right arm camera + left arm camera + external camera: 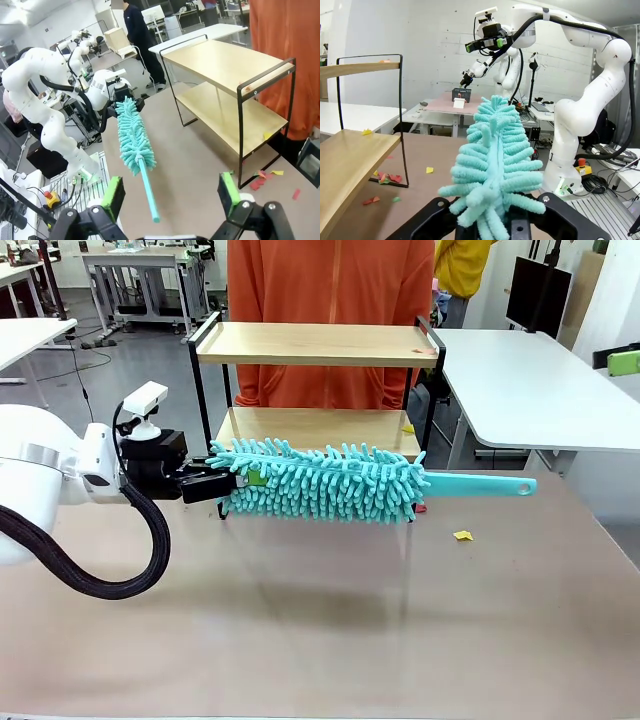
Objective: Clean the shelf.
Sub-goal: Hand the Duster back to the human.
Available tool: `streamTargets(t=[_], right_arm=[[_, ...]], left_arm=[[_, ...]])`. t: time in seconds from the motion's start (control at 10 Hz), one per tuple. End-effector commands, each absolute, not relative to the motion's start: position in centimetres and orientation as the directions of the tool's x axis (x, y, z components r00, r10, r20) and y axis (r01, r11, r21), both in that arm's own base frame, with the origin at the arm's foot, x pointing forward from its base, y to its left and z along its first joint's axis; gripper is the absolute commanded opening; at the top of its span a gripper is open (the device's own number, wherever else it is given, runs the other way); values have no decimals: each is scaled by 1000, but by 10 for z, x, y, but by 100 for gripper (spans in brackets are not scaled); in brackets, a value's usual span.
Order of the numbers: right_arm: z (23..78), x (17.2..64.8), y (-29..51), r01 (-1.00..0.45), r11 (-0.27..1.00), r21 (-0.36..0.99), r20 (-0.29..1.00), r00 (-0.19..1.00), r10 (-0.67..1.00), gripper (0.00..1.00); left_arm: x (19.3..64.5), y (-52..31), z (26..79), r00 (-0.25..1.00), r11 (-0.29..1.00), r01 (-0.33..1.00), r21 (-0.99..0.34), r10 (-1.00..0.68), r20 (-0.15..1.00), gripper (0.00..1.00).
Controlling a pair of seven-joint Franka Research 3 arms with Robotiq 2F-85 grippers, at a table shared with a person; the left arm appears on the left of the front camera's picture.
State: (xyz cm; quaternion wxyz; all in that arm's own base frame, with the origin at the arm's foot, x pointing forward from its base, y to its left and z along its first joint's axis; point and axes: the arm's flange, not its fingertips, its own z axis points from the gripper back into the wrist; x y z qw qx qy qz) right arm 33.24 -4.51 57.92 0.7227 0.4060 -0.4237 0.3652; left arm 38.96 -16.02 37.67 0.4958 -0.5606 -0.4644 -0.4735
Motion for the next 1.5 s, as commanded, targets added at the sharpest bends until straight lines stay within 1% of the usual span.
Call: streamTargets(t=[0.0,0.1,0.2,0.3,0.5,0.8,1.0,1.1,1.2,1.4], right_arm=[[582,333,-45,-878,398,265,921,353,166,100],[582,333,-45,-878,398,265,921,353,166,100],[582,333,-45,-878,398,265,921,353,166,100],[582,333,-45,-878,398,265,921,353,166,100],[582,333,-45,-878,398,265,921,353,166,100],[582,333,-45,-878,398,265,921,353,166,100],[582,333,-45,-878,398,265,921,353,166,100],[582,333,-45,-878,398,265,921,353,166,100],[582,333,-45,-878,398,265,921,353,166,100],[582,333,-45,-878,398,265,921,353,166,100]], left_arm=[[389,-160,378,119,-79,990,-114,54,991,0],[389,-160,378,119,-79,990,-114,54,991,0],[390,-160,377,120,-77,990,-116,51,991,17],[389,-149,391,111,-18,994,-110,150,982,17],[394,-109,451,4,99,995,-31,259,966,17],[385,-50,526,-112,269,963,27,304,946,17],[378,-12,553,-158,411,912,15,317,935,17],[373,8,561,-169,488,873,-6,314,934,17],[366,31,565,-181,596,803,-30,291,940,17],[360,60,562,-175,776,627,-59,214,961,17]])
